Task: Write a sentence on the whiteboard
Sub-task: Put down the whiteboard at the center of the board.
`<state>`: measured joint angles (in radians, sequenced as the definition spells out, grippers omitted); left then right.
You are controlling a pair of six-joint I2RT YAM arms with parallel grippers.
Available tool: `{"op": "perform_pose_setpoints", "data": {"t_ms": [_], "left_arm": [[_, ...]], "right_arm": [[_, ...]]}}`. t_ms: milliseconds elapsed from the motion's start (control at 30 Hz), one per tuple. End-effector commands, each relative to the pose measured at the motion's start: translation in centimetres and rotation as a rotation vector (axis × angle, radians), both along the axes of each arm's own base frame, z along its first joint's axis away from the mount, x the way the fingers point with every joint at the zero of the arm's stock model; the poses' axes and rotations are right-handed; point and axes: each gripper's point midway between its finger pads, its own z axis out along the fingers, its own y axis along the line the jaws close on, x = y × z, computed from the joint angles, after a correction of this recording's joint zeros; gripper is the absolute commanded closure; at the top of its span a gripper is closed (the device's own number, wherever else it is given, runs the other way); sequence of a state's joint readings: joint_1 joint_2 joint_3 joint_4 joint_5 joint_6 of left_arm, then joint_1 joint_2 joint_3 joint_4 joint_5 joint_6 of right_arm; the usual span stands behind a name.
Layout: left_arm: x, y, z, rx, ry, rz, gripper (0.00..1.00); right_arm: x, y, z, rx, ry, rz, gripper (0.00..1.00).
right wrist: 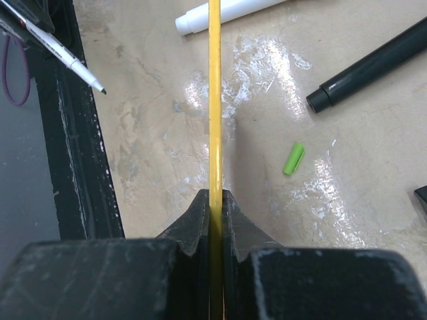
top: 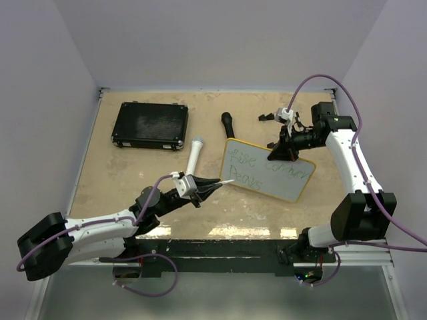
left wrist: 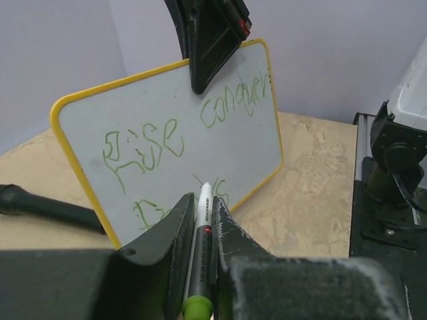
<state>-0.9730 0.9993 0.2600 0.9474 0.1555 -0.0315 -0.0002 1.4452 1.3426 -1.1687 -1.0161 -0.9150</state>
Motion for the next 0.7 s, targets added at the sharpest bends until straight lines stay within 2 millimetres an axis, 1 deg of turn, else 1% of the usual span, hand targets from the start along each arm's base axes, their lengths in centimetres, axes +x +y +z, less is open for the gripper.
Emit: {"op": "perform_pose_setpoints", "data": {"t_ms": [0, 67, 133, 267, 667], "left_arm": [[-0.5, -0.4, 2.3, -0.069, -0.097, 0.005, 1.0], [-0.4, -0.7, 2.5, -0.071, -0.101, 0.014, 1.0], [-0.4, -1.0, 2.2, -0.063, -0.095, 0.017, 1.0], [-0.5, -1.3, 2.2, -0.063, -0.088, 0.023, 1.0], [-0.1, -1.0, 3.2, -0.08, -0.079, 0.064, 1.0]], "right_arm": [[-0.4, 1.1, 3.1, 0.086, -0.029, 0.021, 1.0], [-0.5, 1.2, 3.0, 0.091, -0.029, 0.025, 1.0], [-0.6, 1.2, 3.2, 0.094, -0.029, 0.026, 1.0], [-0.7, 1.3, 3.7, 0.104, -0.042, 0.029, 1.0], [-0.7, 1.4, 5.0, 0.115, -0.055, 0.035, 1.0]]}}
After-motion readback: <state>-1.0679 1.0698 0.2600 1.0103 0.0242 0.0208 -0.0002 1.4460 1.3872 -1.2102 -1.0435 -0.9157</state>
